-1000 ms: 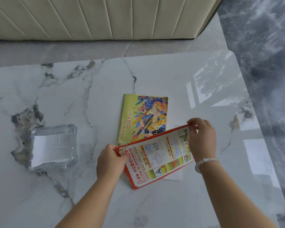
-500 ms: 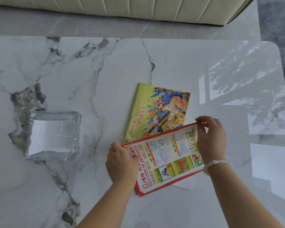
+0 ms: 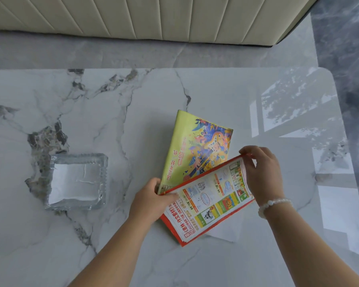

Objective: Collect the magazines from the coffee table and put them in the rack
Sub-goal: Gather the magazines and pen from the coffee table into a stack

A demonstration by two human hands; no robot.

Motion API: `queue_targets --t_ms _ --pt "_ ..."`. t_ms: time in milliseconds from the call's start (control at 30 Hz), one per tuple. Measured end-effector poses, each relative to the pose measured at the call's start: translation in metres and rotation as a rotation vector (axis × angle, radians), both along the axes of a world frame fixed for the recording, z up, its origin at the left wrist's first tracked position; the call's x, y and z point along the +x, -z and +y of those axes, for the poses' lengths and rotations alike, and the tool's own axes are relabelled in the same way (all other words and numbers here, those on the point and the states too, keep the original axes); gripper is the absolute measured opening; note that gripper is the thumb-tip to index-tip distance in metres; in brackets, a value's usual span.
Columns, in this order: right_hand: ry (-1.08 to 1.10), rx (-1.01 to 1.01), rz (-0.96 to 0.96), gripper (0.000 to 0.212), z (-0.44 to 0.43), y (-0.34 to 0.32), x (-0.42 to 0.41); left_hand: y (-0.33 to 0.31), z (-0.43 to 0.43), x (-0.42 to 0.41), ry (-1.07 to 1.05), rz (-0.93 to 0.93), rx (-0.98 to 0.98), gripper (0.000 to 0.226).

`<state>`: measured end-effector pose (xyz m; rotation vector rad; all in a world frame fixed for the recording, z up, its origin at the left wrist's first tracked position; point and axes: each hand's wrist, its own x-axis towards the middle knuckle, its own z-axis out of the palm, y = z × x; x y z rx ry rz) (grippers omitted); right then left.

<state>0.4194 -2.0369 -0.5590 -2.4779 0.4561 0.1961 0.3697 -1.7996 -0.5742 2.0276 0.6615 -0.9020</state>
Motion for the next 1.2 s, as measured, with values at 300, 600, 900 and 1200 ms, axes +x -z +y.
queue_targets --t_ms 300,600,900,1200 --pt "-0.098 -0.132 -0.141 0.019 0.015 -0.021 0.029 -0.039 -0.005 0.013 0.423 -0.246 0.128 0.011" --pt "-0.255 -0.38 -0.22 0.089 -0.006 -0.06 -0.003 -0.082 -0.041 0.011 0.576 -0.433 0.22 0.016" --pt "-0.525 -0.558 -0.183 0.03 -0.06 -0.086 -0.061 -0.109 -0.097 -0.038 0.62 -0.565 0.259 0.021" --pt "-0.612 -0.47 -0.102 0.016 -0.112 -0.082 -0.112 -0.101 -0.131 -0.068 0.669 -0.677 0.288 0.014"
